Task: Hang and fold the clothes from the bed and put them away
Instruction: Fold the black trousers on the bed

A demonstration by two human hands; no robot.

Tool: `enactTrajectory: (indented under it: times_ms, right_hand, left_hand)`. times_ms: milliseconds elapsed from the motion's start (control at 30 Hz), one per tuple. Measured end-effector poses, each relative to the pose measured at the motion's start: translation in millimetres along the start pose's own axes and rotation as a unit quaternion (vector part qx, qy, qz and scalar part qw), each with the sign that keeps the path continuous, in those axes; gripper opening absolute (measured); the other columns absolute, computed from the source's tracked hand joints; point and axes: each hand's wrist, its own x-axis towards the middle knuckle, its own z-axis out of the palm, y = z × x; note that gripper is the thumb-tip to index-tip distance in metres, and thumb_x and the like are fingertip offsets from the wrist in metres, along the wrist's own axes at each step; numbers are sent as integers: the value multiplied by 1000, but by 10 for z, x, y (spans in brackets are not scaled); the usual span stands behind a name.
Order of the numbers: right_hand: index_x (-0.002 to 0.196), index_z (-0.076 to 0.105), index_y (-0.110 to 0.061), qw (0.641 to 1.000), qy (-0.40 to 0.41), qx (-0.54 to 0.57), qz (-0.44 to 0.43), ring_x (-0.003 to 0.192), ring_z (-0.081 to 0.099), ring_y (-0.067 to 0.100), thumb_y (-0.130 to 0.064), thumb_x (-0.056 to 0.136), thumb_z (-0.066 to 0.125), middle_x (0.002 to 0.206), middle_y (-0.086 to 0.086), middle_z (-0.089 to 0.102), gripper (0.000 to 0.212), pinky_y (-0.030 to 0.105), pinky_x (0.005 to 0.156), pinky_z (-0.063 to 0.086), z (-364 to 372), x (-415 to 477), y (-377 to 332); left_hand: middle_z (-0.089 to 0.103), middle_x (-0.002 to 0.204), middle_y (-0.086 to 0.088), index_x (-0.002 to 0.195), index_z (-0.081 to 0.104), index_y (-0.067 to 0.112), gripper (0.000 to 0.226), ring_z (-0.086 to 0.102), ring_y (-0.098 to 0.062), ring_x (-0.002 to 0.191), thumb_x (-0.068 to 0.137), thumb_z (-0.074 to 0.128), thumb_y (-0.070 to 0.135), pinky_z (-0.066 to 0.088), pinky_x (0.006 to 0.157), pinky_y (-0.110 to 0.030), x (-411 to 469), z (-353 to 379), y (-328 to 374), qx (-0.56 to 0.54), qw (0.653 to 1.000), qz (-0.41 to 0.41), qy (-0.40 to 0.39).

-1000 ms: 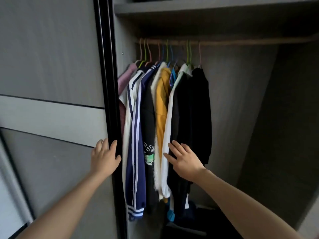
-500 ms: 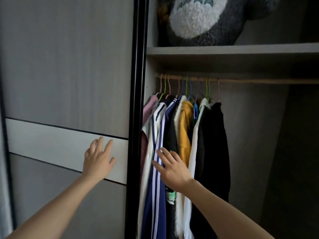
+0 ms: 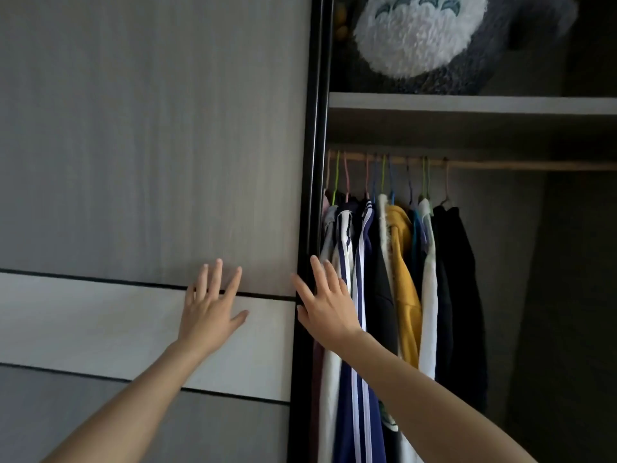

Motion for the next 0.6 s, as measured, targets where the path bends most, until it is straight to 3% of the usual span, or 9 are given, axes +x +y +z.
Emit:
enactTrajectory:
  times_ms: [67,133,200,300,433,600]
  right_hand:
    - [135,47,-12,1000,-11,19,5,133,33,47,-16,82,62,146,29,29,56,51,101,38,128,55,-18]
    - [144,35,-14,999,-28,42,16,139,18,44,-17,89,53,152,29,12,58,50,107,31,227,91,-19]
    - [145,32,-16,997,-13,63,40,141,16,43,-16,92,49,153,28,8,57,49,106,32,314,143,-50]
    - [139,44,-10,995,27,78,64,132,29,52,-8,88,57,146,36,21,53,54,98,42,378,173,-130]
    - [124,61,-11,996,75,39,41,114,51,53,-8,72,77,130,38,46,55,52,83,51,429,136,-96]
    - [123,63,-19,996,88,12,29,113,55,48,-16,71,77,129,34,50,54,51,85,51,453,113,-28]
  left_hand:
    - [-18,153,-13,151,6,20,92,-2,-39,144,84,59,54,13,113,-52,5,191,-79,-16,1000,0,-26]
    - [-11,153,-14,150,12,17,96,2,-42,144,79,67,52,17,111,-56,-10,285,-87,-46,999,12,-5]
    - [-6,154,-14,147,12,17,102,4,-43,143,73,73,51,21,109,-58,-10,320,-83,-58,998,14,9]
    - [-5,153,-15,145,9,18,109,8,-44,142,68,76,53,27,106,-59,8,353,-68,-45,999,15,21]
    - [32,146,-28,138,45,7,108,35,-53,129,48,90,47,42,89,-63,8,381,-51,-33,999,19,37]
    - [35,144,-30,136,48,6,109,36,-54,128,44,92,44,43,86,-64,1,381,-17,-27,999,13,45]
